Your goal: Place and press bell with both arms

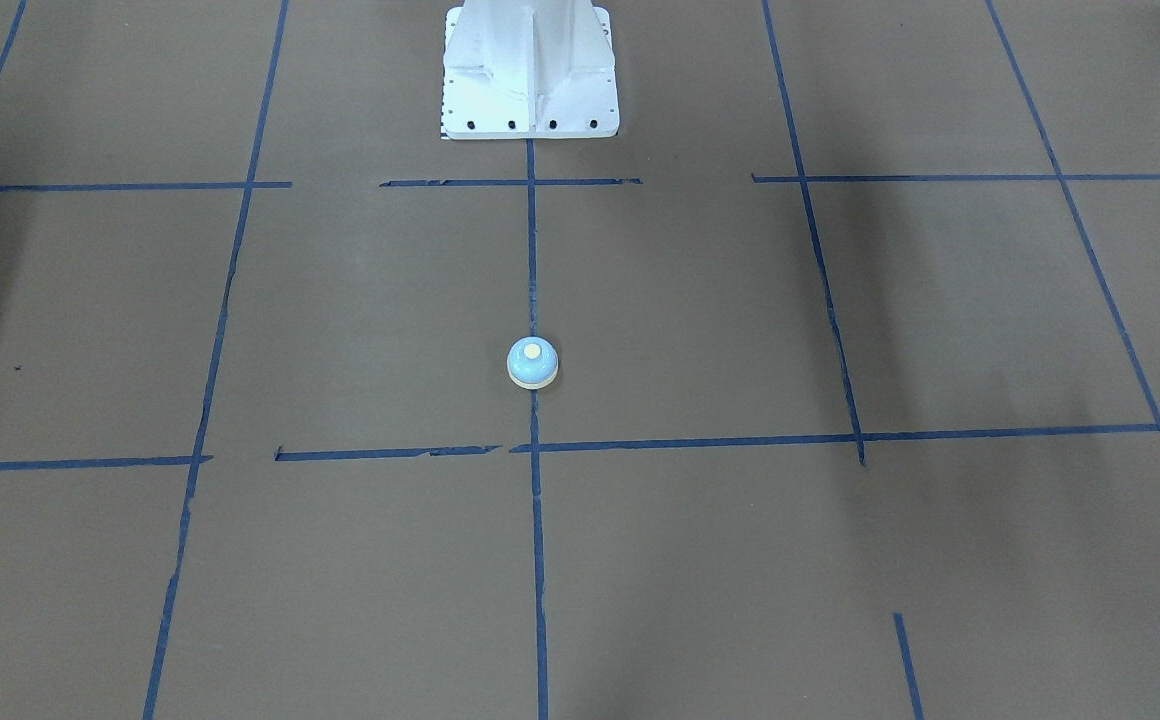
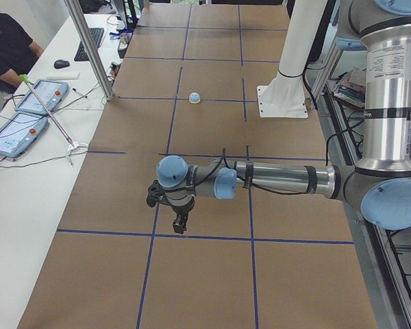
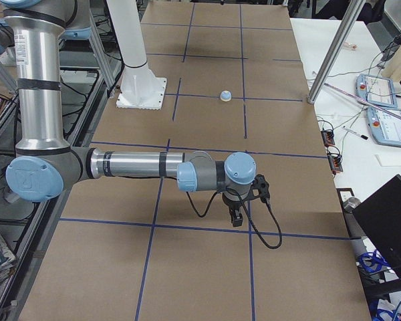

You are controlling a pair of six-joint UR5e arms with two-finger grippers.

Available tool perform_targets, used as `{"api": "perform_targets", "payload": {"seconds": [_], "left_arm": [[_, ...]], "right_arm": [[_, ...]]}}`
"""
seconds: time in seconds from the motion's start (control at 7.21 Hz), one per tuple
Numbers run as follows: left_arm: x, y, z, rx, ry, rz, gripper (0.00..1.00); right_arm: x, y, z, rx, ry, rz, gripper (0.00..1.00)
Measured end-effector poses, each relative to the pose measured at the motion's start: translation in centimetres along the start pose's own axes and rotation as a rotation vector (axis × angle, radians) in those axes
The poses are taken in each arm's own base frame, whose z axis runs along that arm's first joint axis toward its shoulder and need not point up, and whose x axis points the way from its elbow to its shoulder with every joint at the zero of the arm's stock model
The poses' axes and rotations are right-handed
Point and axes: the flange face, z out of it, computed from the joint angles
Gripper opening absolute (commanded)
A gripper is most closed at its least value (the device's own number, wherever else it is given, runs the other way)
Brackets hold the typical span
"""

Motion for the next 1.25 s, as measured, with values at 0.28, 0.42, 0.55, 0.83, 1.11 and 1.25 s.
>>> {"api": "perform_targets", "payload": {"seconds": [0.28, 0.42, 0.55, 0.83, 1.11, 1.25], "left_arm": [[-0.6, 0.1, -0.4, -0.008, 0.001, -0.113, 1.0], [-1.5, 0.7, -1.0, -0.007, 0.001, -0.16, 1.0], [-2.5, 1.2, -1.7, 0.003, -0.002, -0.194, 1.0], [-4.0, 1.9, -2.3, 0.017, -0.008, -0.227, 1.0], [-4.1, 2.0, -2.3, 0.026, -0.011, -0.216, 1.0], [-4.4, 2.1, -2.1, 0.028, -0.015, -0.199, 1.0]], "right_arm": [[-0.4, -0.3, 0.5, -0.012, 0.002, -0.007, 1.0], [-0.5, -0.3, 0.7, -0.017, 0.003, -0.008, 1.0], [-0.4, -0.2, 0.9, -0.021, 0.003, -0.007, 1.0], [-0.3, 0.1, 1.0, -0.022, 0.0, -0.005, 1.0], [-0.4, 0.4, 0.9, -0.021, -0.002, -0.005, 1.0], [-0.5, 0.5, 0.8, -0.017, -0.003, -0.008, 1.0]]}}
